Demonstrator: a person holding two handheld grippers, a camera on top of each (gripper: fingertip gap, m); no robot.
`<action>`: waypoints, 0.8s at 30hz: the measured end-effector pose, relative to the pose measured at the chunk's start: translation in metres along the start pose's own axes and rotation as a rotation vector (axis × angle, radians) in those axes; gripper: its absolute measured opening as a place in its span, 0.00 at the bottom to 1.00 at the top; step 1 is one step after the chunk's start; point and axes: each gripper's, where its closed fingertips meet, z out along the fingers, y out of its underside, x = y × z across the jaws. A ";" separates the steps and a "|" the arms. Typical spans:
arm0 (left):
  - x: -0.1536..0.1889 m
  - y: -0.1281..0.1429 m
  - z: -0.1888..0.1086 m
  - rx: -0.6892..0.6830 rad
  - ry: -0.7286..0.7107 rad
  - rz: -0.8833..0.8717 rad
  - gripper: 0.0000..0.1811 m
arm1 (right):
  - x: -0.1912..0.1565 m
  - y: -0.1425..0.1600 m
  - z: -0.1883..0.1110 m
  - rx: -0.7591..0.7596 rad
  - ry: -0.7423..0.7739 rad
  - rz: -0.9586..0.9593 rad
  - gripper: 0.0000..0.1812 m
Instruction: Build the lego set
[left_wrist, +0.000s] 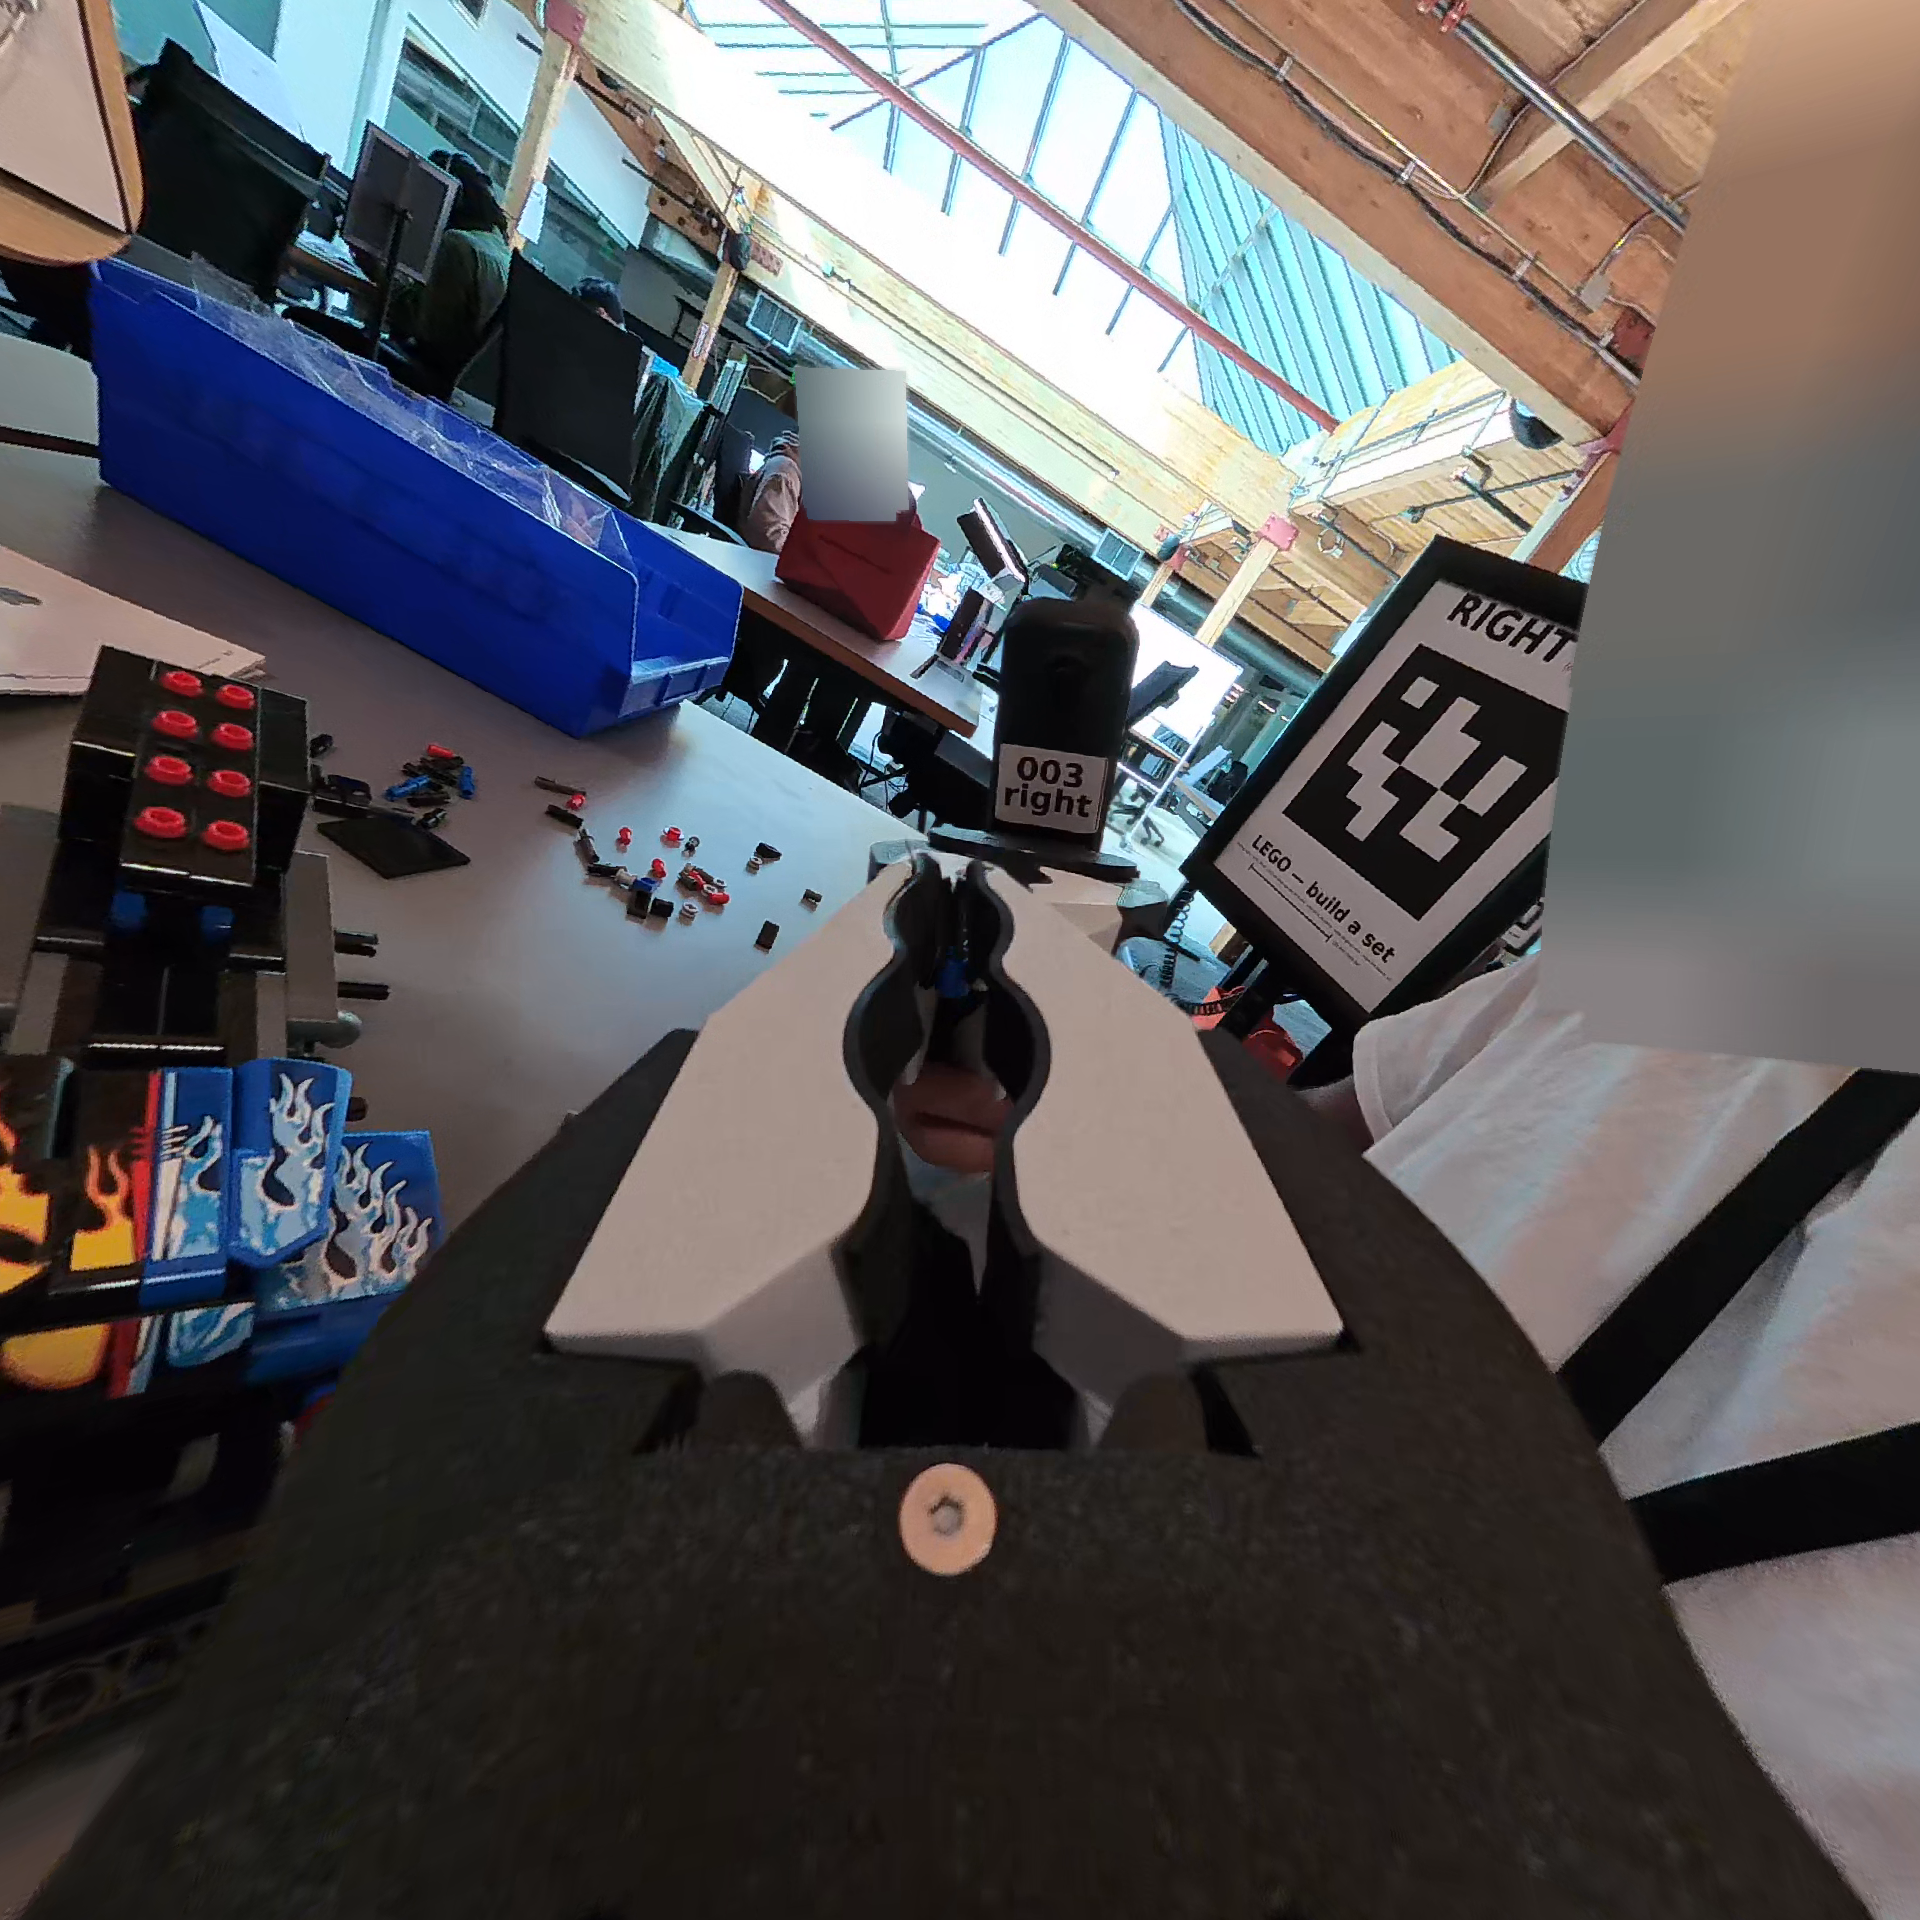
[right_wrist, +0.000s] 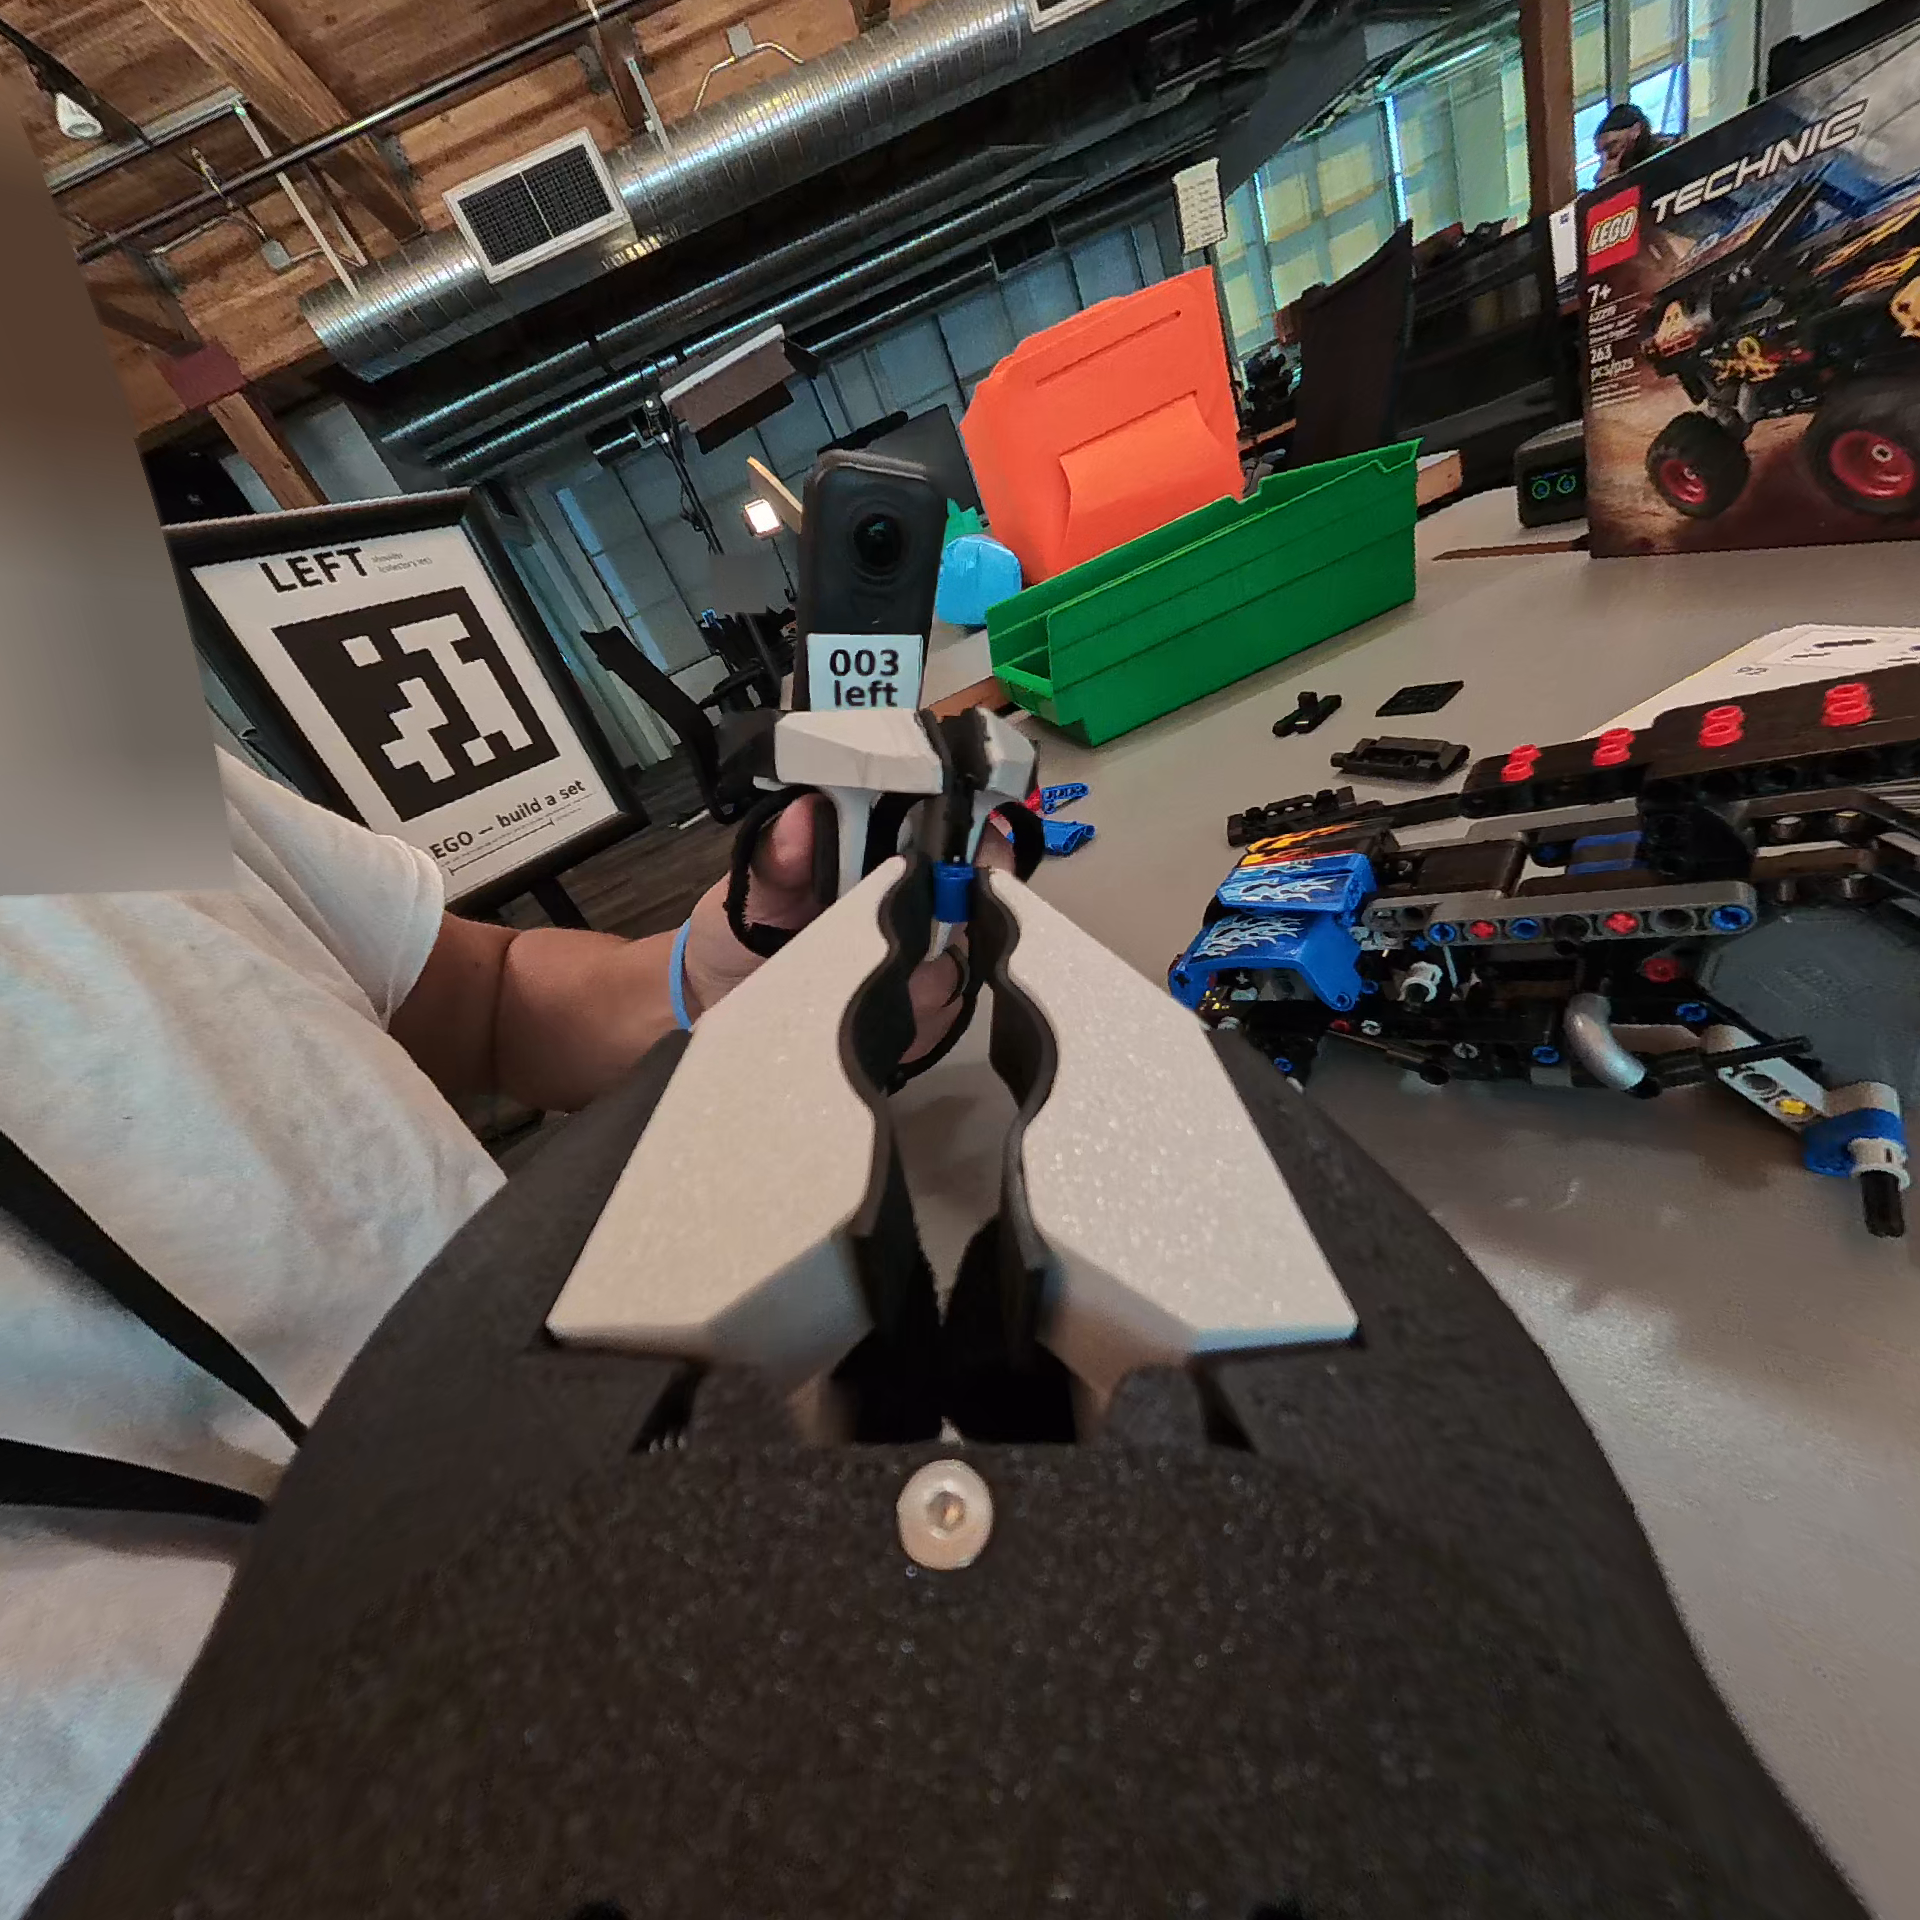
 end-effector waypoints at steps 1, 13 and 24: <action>0.000 0.000 -0.001 -0.003 -0.002 0.013 0.01 | 0.000 0.001 0.000 -0.001 0.000 0.002 0.03; 0.008 0.000 0.002 0.016 -0.012 0.113 0.01 | -0.007 -0.002 0.001 0.016 -0.047 0.020 0.03; 0.009 0.002 0.002 0.025 0.009 0.078 0.01 | -0.009 0.000 -0.001 0.022 -0.075 0.056 0.03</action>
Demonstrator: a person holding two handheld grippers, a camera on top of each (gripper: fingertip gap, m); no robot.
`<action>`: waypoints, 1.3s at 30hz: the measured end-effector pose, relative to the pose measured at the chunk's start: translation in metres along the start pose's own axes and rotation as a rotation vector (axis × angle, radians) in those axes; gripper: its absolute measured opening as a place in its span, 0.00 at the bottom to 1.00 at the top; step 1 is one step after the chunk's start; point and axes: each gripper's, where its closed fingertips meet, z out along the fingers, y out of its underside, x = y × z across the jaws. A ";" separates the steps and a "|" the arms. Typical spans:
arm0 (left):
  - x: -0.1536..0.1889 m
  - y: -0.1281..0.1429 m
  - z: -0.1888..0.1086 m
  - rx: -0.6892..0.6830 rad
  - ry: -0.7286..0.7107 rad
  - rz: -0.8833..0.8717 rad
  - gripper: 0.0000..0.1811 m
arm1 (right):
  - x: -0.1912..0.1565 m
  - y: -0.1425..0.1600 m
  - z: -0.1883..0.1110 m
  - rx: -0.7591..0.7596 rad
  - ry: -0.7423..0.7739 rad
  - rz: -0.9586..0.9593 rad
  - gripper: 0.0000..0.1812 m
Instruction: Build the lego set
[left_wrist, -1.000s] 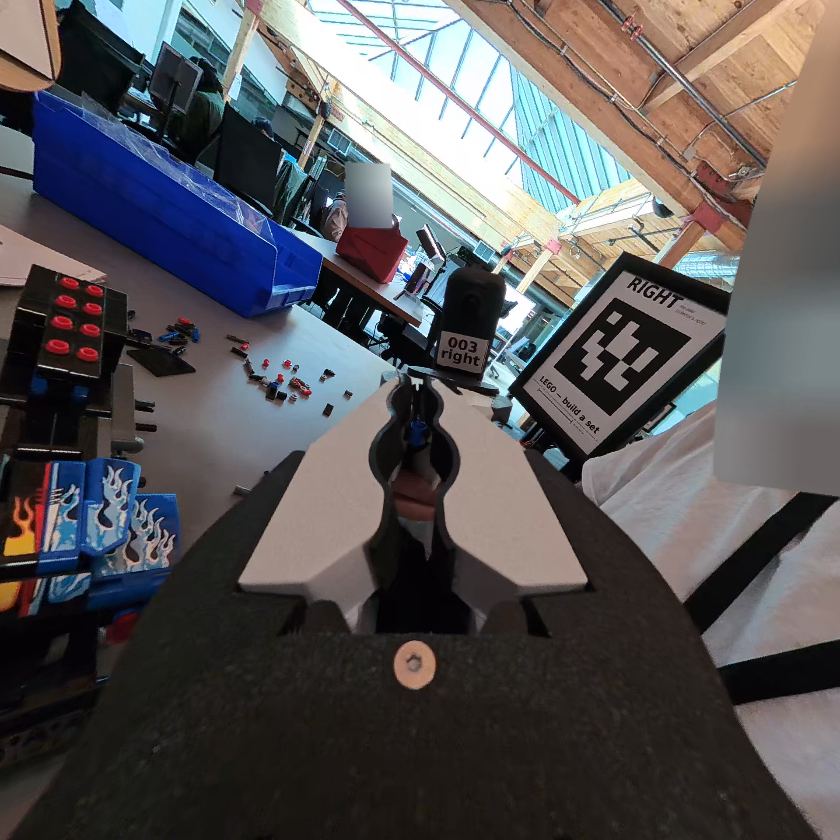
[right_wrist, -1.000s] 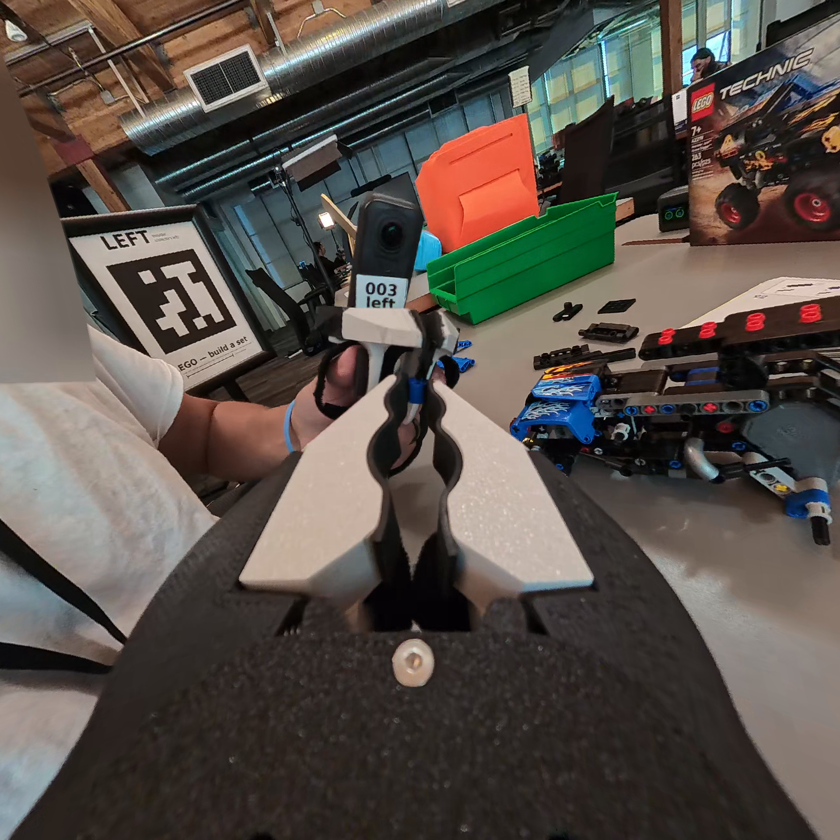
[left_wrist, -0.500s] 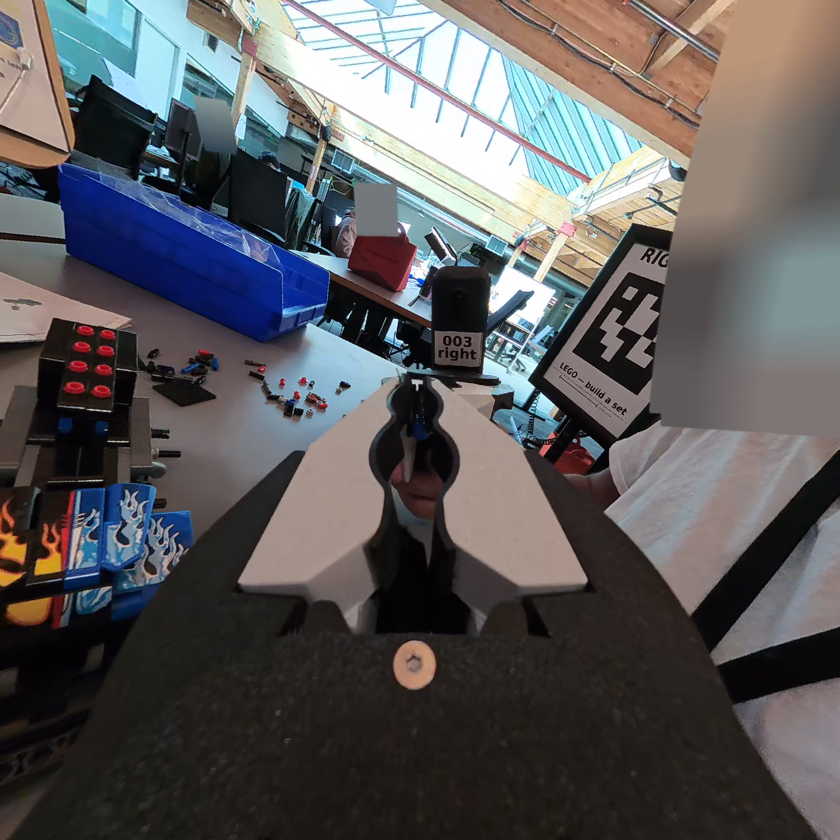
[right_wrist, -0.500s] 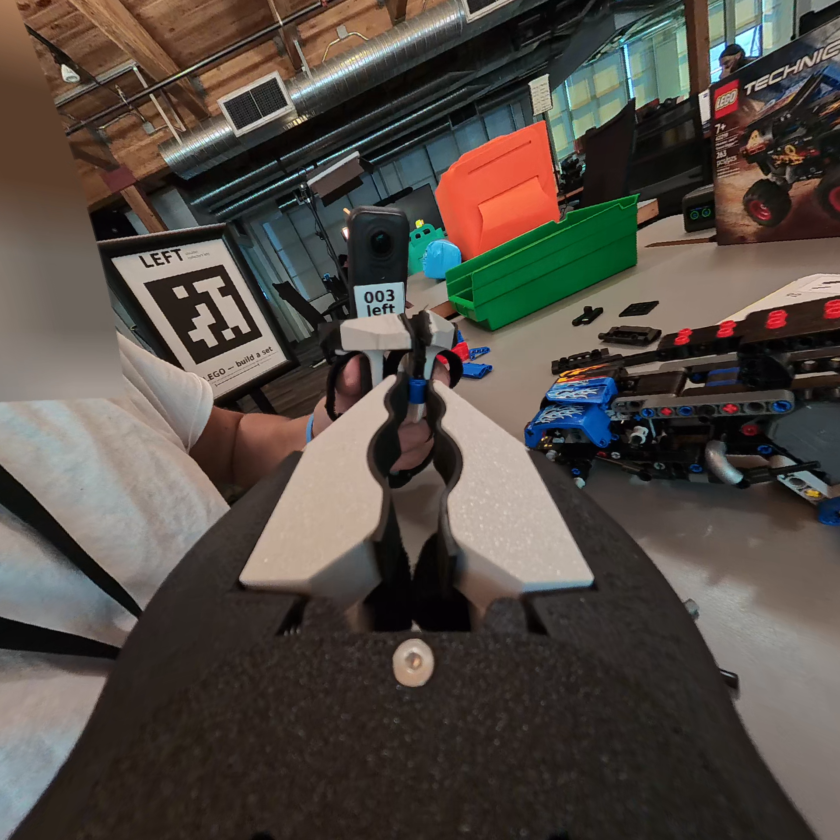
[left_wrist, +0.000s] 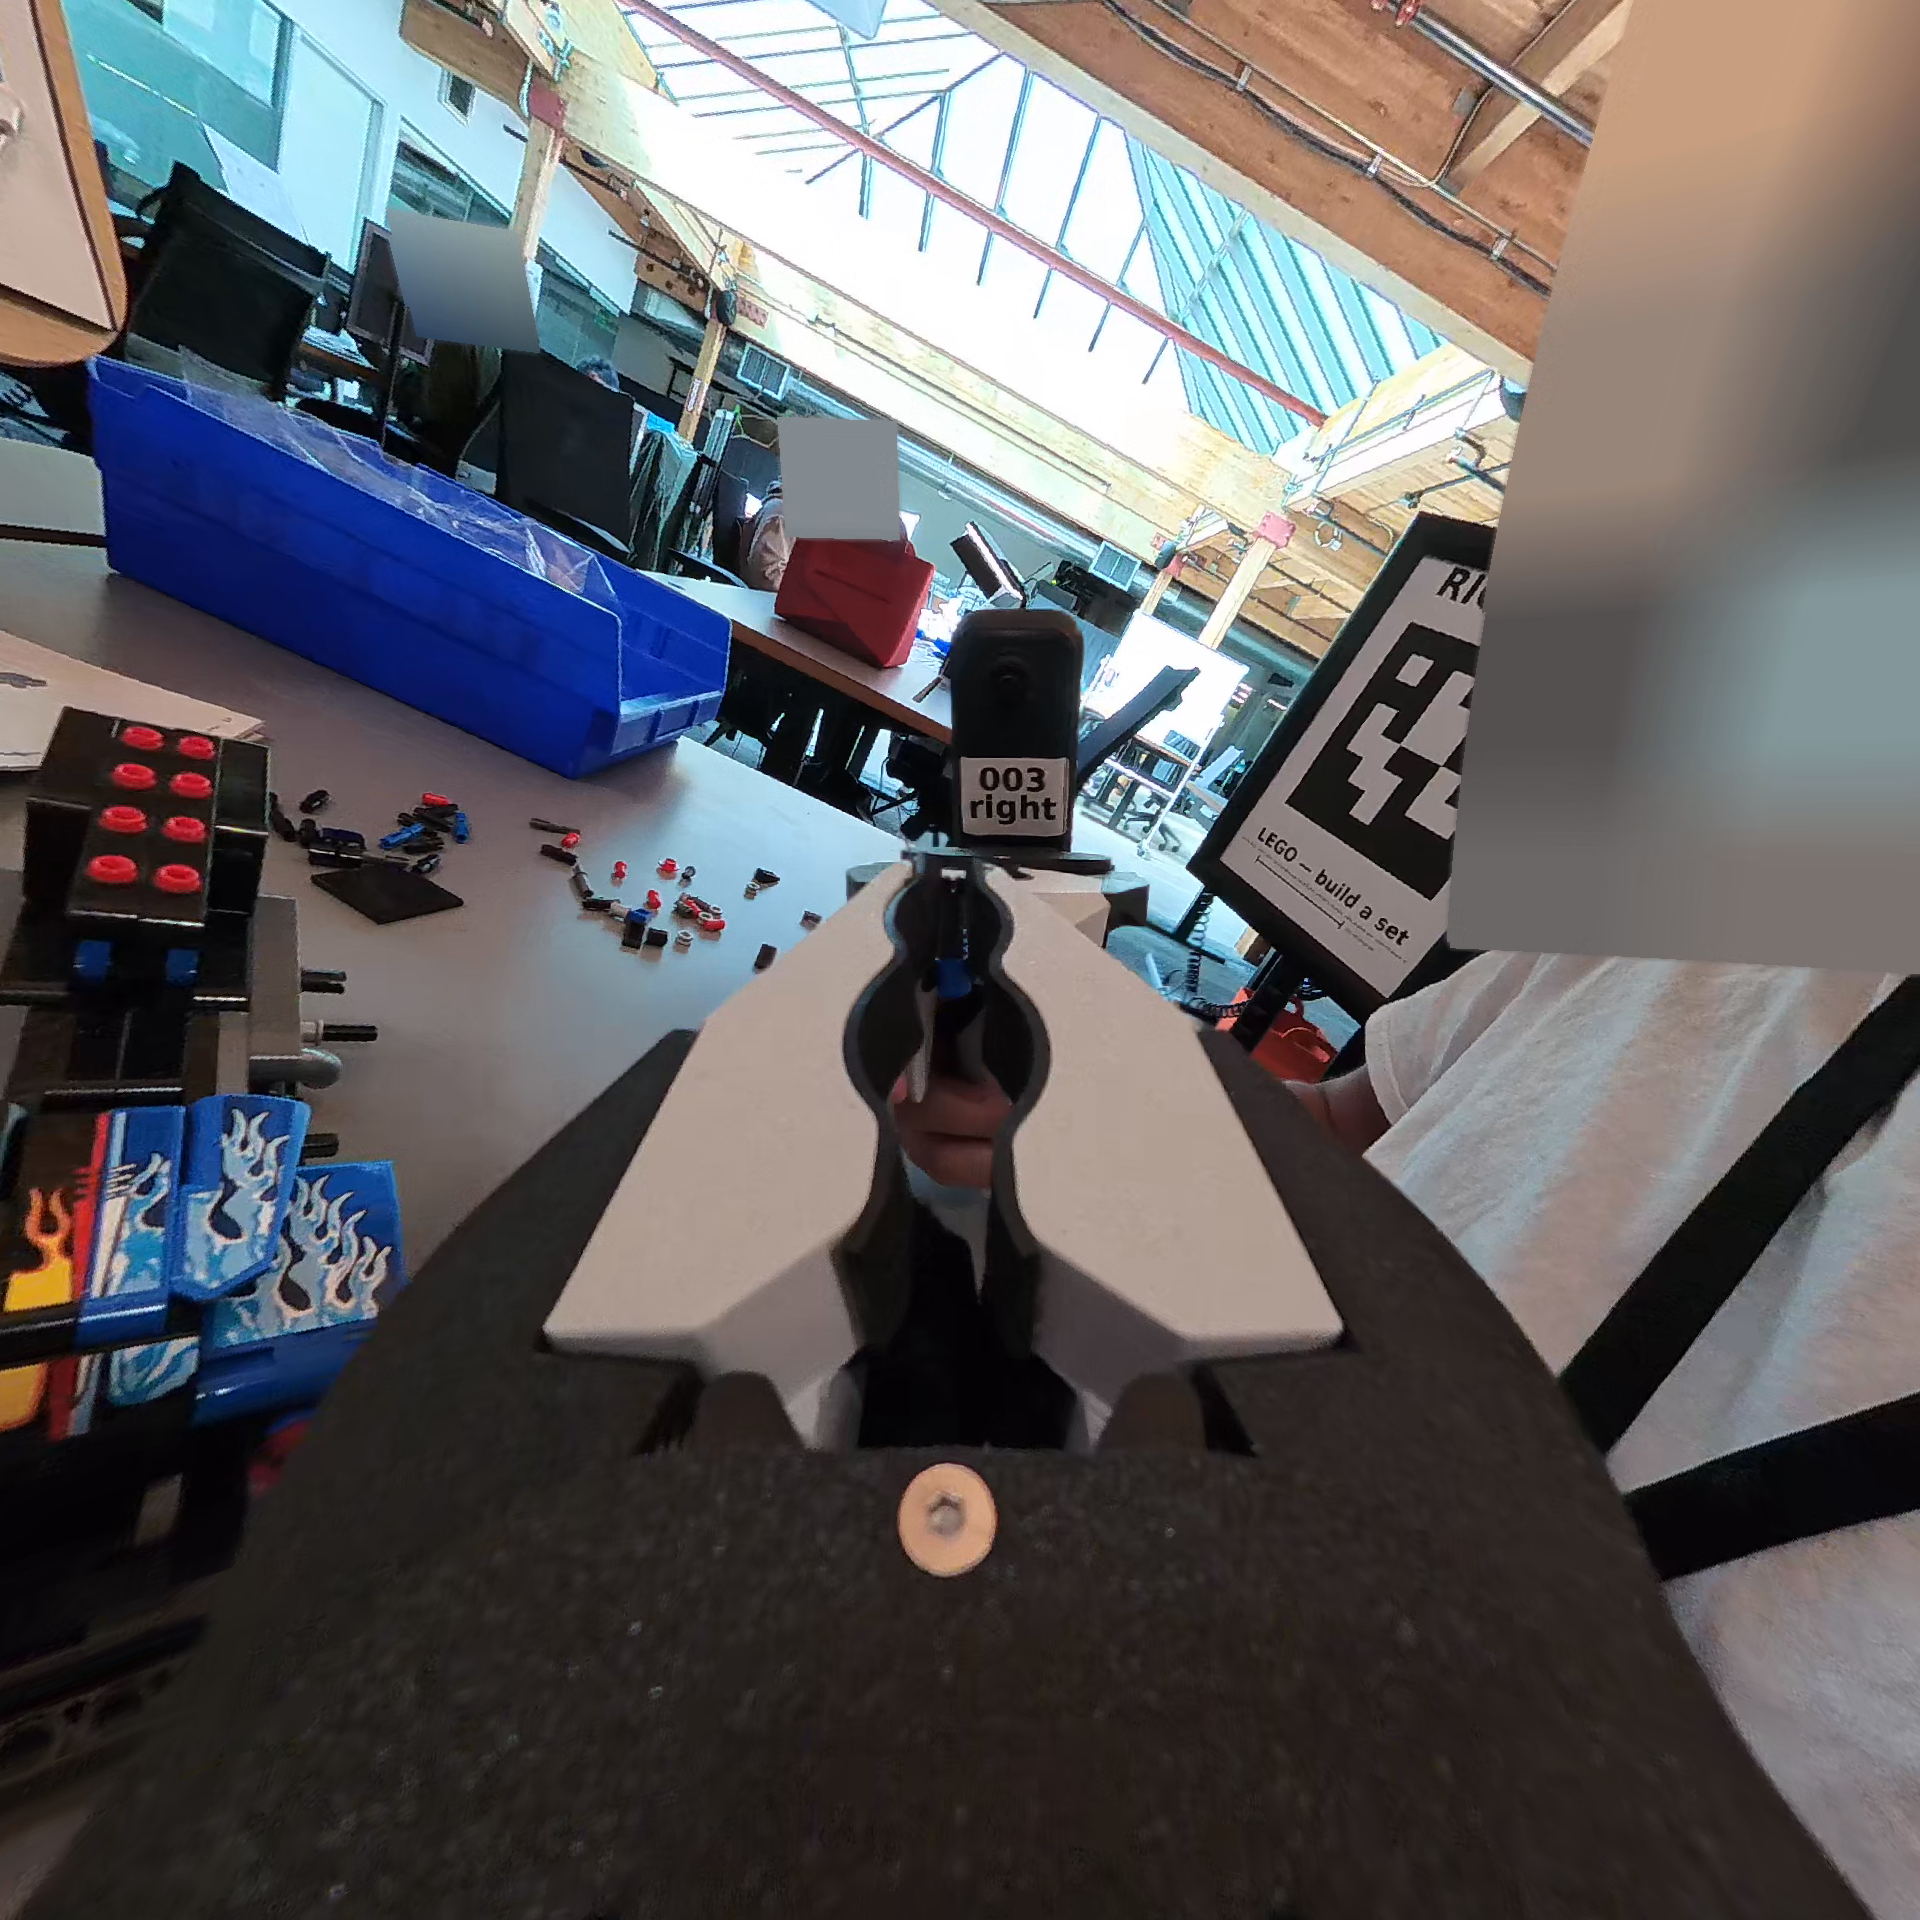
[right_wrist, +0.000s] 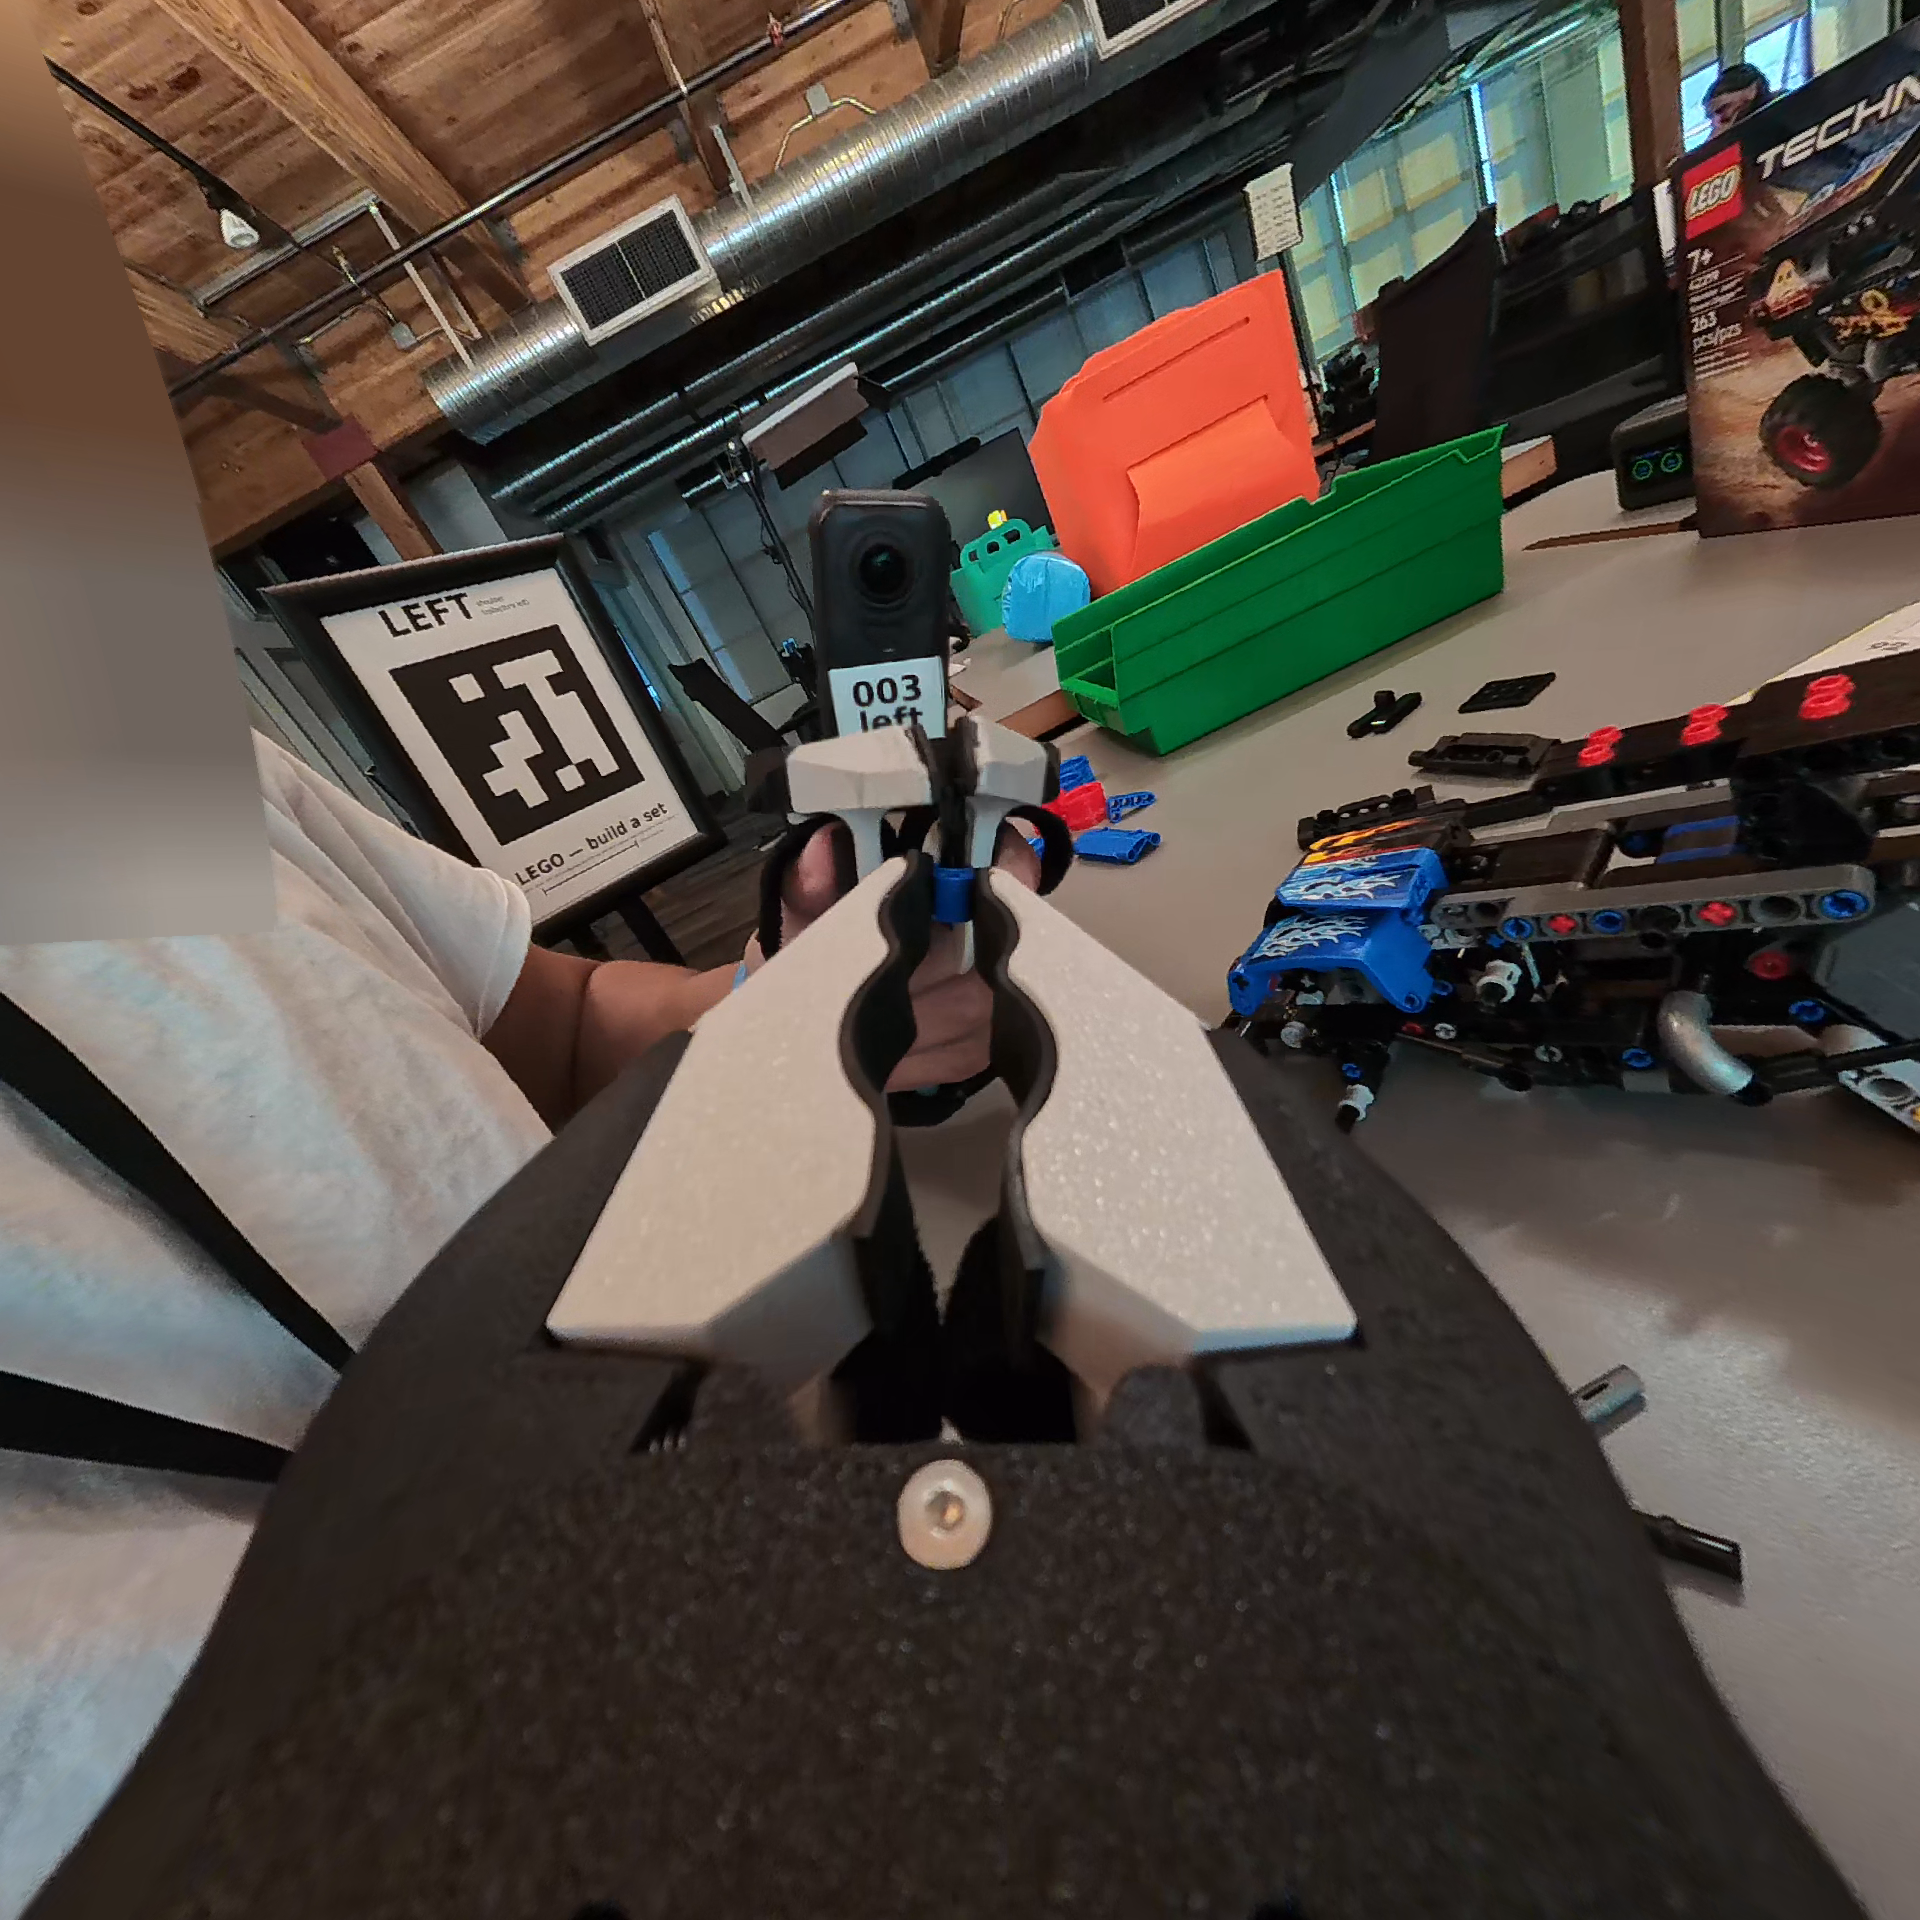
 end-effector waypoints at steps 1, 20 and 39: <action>0.001 0.000 0.000 0.006 0.011 -0.012 0.01 | -0.001 0.000 0.000 -0.002 -0.003 -0.002 0.03; -0.011 0.020 -0.019 -0.125 -0.061 0.058 0.01 | 0.013 0.012 -0.005 -0.091 0.088 -0.120 0.03; -0.084 0.068 -0.220 -1.410 -0.435 0.351 0.02 | 0.067 0.022 -0.041 -0.335 0.496 -0.723 0.04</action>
